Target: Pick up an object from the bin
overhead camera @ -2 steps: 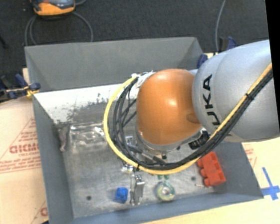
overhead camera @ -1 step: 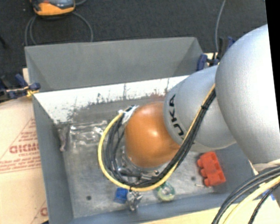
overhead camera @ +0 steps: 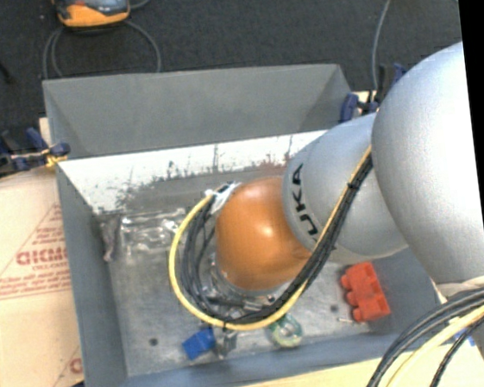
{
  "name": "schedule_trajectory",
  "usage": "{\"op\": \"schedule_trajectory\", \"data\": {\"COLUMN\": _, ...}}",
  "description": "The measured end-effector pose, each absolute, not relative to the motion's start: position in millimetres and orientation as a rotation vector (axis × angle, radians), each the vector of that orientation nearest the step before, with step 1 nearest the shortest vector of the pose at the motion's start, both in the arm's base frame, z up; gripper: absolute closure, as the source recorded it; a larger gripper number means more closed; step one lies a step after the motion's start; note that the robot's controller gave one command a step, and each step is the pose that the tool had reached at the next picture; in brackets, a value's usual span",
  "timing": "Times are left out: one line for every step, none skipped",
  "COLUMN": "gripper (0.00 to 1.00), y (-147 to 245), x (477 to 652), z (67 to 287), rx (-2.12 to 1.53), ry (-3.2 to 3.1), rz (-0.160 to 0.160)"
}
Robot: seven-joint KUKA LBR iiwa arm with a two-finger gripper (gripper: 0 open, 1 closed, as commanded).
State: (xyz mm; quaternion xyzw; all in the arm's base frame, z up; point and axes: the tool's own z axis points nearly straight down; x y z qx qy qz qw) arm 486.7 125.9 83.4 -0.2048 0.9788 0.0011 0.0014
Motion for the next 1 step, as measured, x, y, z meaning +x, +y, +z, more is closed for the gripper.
{"op": "schedule_trajectory", "data": {"gripper": 1.0, "y": 151.7, "x": 492.7, "z": 226.1, "rx": -0.751, "ry": 3.038, "rz": 0.001}}
